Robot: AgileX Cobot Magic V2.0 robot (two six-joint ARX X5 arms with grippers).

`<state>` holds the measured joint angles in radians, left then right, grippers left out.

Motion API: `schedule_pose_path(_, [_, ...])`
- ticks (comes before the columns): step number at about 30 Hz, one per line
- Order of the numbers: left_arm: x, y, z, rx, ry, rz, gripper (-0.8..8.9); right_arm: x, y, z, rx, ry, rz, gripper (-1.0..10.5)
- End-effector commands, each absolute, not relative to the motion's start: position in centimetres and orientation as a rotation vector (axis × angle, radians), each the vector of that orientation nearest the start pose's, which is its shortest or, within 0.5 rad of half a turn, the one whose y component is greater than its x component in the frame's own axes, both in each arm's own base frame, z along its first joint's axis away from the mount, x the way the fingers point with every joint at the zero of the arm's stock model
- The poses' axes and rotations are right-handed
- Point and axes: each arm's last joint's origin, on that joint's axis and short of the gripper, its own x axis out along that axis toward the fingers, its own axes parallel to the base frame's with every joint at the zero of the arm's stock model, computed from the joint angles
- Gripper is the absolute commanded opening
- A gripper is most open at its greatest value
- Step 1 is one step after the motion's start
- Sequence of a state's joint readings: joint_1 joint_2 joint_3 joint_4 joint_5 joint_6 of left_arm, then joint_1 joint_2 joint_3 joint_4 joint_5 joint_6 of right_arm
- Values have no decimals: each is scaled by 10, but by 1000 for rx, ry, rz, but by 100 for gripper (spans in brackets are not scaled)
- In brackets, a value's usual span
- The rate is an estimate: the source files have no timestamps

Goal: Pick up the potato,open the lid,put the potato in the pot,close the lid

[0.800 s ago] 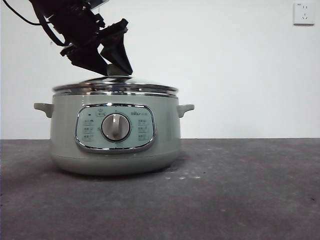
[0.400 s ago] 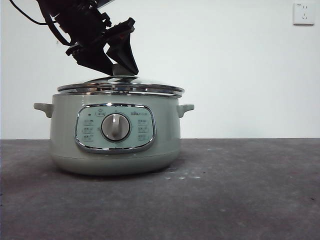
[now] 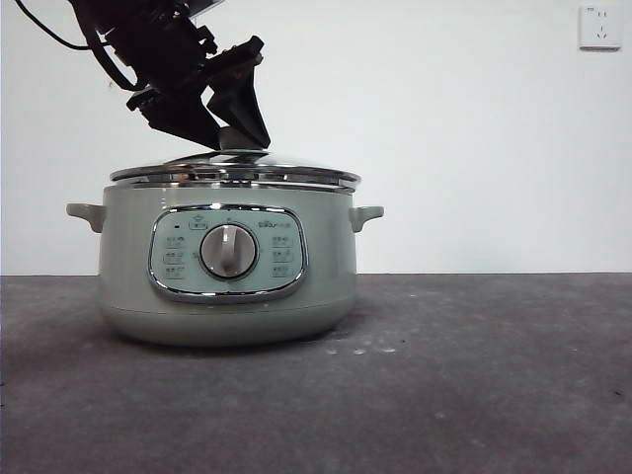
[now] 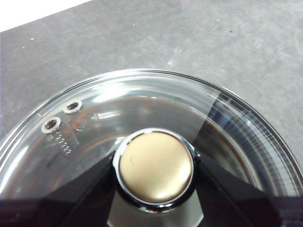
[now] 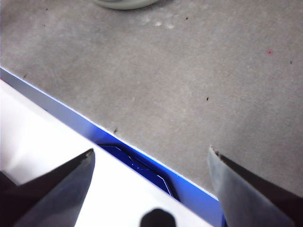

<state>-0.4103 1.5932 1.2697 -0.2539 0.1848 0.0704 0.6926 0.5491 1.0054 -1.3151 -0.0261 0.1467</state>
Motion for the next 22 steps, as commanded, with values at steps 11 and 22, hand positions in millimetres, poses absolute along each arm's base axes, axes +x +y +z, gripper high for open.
schedule_pose_path(11, [333, -142, 296, 144, 540, -582, -9, 39, 33, 328, -146, 879, 604, 405])
schedule_pose_path(22, [333, -142, 295, 136, 548, -580, 27, 39, 33, 328, -145, 878, 604, 405])
